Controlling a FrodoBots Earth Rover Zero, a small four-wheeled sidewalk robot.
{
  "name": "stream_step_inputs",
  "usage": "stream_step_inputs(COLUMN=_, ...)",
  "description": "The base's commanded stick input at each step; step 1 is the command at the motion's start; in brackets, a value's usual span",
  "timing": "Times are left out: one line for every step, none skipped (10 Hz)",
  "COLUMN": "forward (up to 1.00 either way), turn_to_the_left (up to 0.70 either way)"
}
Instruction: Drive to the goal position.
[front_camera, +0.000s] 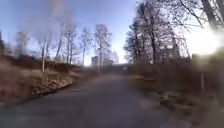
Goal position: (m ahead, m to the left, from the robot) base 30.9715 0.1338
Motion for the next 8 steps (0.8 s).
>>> stream_step_inputs(forward=1.00, turn_to_the_left=0.00)
stream_step_inputs(forward=1.00, turn_to_the_left=0.00)
stream_step_inputs(forward=1.00, turn_to_the_left=0.00)
stream_step_inputs(forward=1.00, turn_to_the_left=0.00)
stream_step_inputs(forward=1.00, turn_to_the_left=0.00)
stream_step_inputs(forward=1.00, turn_to_the_left=0.00)
stream_step_inputs(forward=1.00, turn_to_the_left=0.00)
stream_step_inputs(forward=1.00, turn_to_the_left=0.00)
